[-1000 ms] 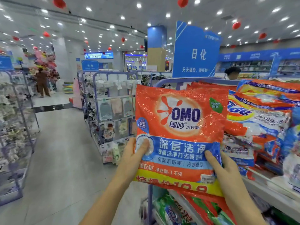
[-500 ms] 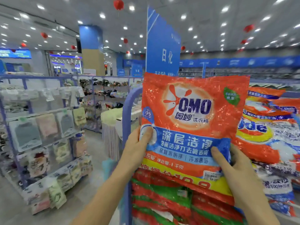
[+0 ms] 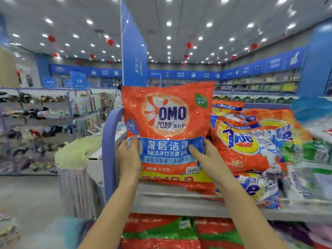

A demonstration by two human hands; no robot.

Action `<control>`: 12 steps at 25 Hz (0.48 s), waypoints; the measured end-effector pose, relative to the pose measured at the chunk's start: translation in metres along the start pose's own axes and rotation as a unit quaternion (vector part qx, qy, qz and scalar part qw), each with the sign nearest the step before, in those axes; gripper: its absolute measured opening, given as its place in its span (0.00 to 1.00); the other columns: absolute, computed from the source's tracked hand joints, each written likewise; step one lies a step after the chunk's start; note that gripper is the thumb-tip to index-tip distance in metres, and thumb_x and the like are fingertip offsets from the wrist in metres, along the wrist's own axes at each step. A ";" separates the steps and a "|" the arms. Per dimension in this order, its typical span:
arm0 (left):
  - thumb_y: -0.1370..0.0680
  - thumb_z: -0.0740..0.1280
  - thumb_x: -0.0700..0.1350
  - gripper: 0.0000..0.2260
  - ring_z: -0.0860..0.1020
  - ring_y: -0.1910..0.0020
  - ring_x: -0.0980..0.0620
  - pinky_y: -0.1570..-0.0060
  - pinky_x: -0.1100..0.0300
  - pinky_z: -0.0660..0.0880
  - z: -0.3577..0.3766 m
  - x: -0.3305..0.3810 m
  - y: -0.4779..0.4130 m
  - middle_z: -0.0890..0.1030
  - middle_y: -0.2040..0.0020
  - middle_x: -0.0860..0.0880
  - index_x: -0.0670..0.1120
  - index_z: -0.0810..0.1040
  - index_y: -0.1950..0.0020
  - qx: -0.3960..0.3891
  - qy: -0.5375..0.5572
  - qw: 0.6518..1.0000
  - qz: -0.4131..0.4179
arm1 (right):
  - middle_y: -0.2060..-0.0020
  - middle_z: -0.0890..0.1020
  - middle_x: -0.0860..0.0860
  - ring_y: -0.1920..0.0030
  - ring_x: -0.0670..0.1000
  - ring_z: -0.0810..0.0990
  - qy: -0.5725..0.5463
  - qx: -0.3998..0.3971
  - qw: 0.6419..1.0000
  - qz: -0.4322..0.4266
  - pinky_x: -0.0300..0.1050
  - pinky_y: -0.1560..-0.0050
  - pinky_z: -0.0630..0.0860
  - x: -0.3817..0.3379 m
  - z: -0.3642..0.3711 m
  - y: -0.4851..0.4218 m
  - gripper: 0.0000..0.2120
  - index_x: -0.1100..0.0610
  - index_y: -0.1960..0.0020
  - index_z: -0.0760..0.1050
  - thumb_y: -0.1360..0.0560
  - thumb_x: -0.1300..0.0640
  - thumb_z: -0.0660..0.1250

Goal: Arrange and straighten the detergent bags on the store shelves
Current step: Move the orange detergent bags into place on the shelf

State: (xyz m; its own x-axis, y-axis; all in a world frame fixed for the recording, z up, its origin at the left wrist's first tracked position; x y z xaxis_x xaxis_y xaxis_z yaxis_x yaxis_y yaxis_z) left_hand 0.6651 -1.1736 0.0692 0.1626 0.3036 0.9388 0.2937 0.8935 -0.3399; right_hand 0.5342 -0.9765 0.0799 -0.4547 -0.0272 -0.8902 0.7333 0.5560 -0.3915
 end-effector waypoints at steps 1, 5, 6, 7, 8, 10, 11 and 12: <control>0.21 0.57 0.52 0.10 0.77 0.57 0.48 0.60 0.55 0.71 -0.001 0.002 -0.003 0.80 0.53 0.48 0.52 0.75 0.55 0.011 -0.022 1.000 0.003 | 0.47 0.79 0.57 0.44 0.56 0.78 -0.021 0.014 1.000 0.014 0.55 0.40 0.73 0.005 0.004 -0.009 0.06 0.55 0.47 0.73 0.23 0.56 0.62; 0.25 0.57 0.59 0.16 0.77 0.55 0.49 0.52 0.53 0.73 0.015 -0.026 -0.015 0.80 0.51 0.50 0.48 0.74 0.52 -0.042 -0.047 0.997 -0.038 | 0.53 0.77 0.48 0.48 0.53 0.77 0.001 0.103 0.994 0.021 0.49 0.49 0.70 0.021 0.009 -0.019 0.08 0.53 0.44 0.70 0.22 0.57 0.58; 0.28 0.57 0.61 0.18 0.79 0.55 0.47 0.51 0.50 0.75 0.017 -0.039 -0.013 0.81 0.52 0.48 0.48 0.74 0.54 -0.064 -0.036 0.996 -0.055 | 0.51 0.76 0.45 0.49 0.48 0.76 0.009 0.120 0.993 0.009 0.46 0.48 0.69 0.021 0.009 -0.014 0.14 0.53 0.36 0.66 0.22 0.57 0.58; 0.29 0.56 0.62 0.18 0.79 0.55 0.46 0.51 0.47 0.77 0.015 -0.048 -0.009 0.81 0.53 0.47 0.49 0.74 0.54 -0.077 -0.030 0.994 -0.067 | 0.49 0.76 0.43 0.48 0.45 0.75 0.005 0.129 0.992 0.002 0.44 0.46 0.68 0.022 0.009 -0.008 0.21 0.54 0.30 0.60 0.21 0.55 0.57; 0.27 0.57 0.60 0.17 0.80 0.56 0.47 0.52 0.46 0.77 0.012 -0.052 -0.005 0.80 0.54 0.46 0.47 0.73 0.53 -0.083 -0.026 0.994 -0.070 | 0.43 0.75 0.44 0.44 0.46 0.74 -0.004 0.135 0.991 -0.001 0.45 0.42 0.68 0.025 0.010 -0.005 0.27 0.55 0.26 0.53 0.21 0.51 0.57; 0.21 0.57 0.55 0.13 0.79 0.56 0.48 0.55 0.49 0.77 0.009 -0.058 -0.001 0.79 0.55 0.47 0.45 0.71 0.50 -0.087 -0.013 0.995 -0.057 | 0.32 0.69 0.47 0.34 0.49 0.69 -0.022 0.144 0.989 -0.008 0.51 0.33 0.67 0.031 0.012 -0.002 0.37 0.52 0.24 0.47 0.26 0.37 0.56; 0.20 0.56 0.53 0.12 0.79 0.56 0.48 0.57 0.51 0.76 0.007 -0.054 0.002 0.79 0.57 0.48 0.45 0.70 0.49 -0.084 -0.016 0.995 -0.042 | 0.31 0.68 0.48 0.33 0.49 0.69 -0.022 0.150 0.988 -0.016 0.54 0.32 0.67 0.032 0.013 -0.004 0.41 0.51 0.24 0.47 0.30 0.33 0.55; 0.20 0.55 0.52 0.12 0.79 0.57 0.49 0.61 0.54 0.75 0.006 -0.049 0.004 0.78 0.58 0.49 0.44 0.70 0.49 -0.077 -0.021 0.997 -0.024 | 0.31 0.68 0.48 0.33 0.50 0.69 -0.013 0.161 0.987 -0.017 0.54 0.32 0.67 0.034 0.015 -0.007 0.42 0.51 0.24 0.47 0.30 0.32 0.54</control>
State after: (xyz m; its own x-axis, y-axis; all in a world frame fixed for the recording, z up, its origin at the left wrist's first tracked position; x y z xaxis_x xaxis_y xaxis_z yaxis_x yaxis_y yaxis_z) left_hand 0.6524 -1.1830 0.0220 0.1064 0.2776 0.9548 0.4416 0.8472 -0.2955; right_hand 0.5211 -0.9939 0.0492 -0.4717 -0.0657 -0.8793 0.8423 0.2614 -0.4714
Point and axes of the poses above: each hand's wrist, its own y-axis away from the middle knuckle, its own z-axis out of the palm, x = y × z, the point moved 9 cm from there along -y, towards the middle knuckle
